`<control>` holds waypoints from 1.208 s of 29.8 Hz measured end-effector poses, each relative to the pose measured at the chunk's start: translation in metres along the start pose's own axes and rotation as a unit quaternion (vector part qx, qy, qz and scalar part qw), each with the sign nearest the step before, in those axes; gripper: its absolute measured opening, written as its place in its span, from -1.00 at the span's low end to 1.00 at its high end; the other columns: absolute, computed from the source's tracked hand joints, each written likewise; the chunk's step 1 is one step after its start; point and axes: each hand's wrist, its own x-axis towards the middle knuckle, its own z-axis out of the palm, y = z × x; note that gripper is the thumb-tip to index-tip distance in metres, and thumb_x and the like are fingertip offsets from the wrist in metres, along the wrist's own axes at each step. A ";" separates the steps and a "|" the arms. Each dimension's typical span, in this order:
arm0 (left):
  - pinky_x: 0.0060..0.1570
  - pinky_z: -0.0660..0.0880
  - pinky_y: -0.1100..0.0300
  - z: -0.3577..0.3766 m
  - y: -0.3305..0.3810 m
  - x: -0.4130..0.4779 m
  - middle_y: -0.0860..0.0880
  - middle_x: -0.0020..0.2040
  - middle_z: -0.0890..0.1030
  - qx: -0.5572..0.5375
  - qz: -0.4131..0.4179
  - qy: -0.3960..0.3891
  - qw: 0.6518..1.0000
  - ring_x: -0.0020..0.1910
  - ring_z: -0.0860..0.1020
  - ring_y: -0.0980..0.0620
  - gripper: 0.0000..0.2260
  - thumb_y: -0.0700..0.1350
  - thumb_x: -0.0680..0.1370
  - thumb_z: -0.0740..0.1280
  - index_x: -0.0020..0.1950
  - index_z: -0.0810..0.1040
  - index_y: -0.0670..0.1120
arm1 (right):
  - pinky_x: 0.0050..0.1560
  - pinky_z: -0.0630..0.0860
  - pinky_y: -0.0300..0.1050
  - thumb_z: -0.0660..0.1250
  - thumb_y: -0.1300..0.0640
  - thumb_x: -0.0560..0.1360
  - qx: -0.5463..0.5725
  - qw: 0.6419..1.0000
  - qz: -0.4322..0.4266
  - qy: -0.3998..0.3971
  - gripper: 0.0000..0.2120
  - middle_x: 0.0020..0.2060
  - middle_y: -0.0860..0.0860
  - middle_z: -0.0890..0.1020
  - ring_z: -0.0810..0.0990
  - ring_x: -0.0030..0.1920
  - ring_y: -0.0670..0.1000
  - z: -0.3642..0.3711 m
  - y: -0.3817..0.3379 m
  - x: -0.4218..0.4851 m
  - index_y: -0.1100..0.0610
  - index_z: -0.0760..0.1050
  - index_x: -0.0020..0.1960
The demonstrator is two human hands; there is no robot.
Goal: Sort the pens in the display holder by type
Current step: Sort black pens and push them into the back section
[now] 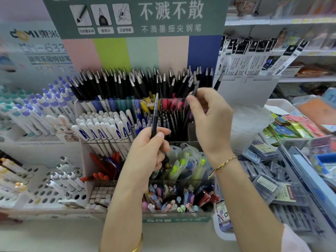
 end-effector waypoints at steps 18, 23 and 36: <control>-0.54 0.27 0.28 0.004 -0.001 0.003 -0.03 -0.36 0.50 -0.051 0.007 -0.035 0.998 -0.52 0.33 0.11 -0.74 -0.17 0.65 0.04 0.07 0.52 -0.16 | -0.19 0.32 -0.13 0.32 -0.01 0.51 -0.268 0.941 0.054 -0.202 -0.81 -0.10 0.01 0.56 0.48 -0.03 0.05 0.008 0.020 -0.021 0.12 0.49 -0.07; -0.43 0.33 0.27 0.005 -0.002 0.002 0.02 -0.34 0.51 0.002 0.020 -0.039 0.999 -0.44 0.37 0.13 -0.77 -0.18 0.66 0.08 0.08 0.54 -0.07 | -0.07 0.48 -0.09 0.31 0.08 0.52 -0.147 0.973 0.097 -0.152 -0.87 -0.11 -0.01 0.59 0.51 -0.07 -0.01 0.004 0.012 -0.018 0.11 0.53 0.02; -0.30 0.49 0.23 0.007 -0.006 0.001 0.01 -0.21 0.60 0.034 0.012 -0.012 0.999 -0.30 0.54 0.13 -0.80 -0.21 0.60 0.23 0.17 0.54 -0.01 | -0.39 0.43 -0.29 0.26 0.18 0.56 0.180 0.972 0.147 -0.019 -0.89 -0.33 -0.02 0.56 0.52 -0.37 -0.09 -0.014 -0.013 0.006 0.02 0.48 -0.12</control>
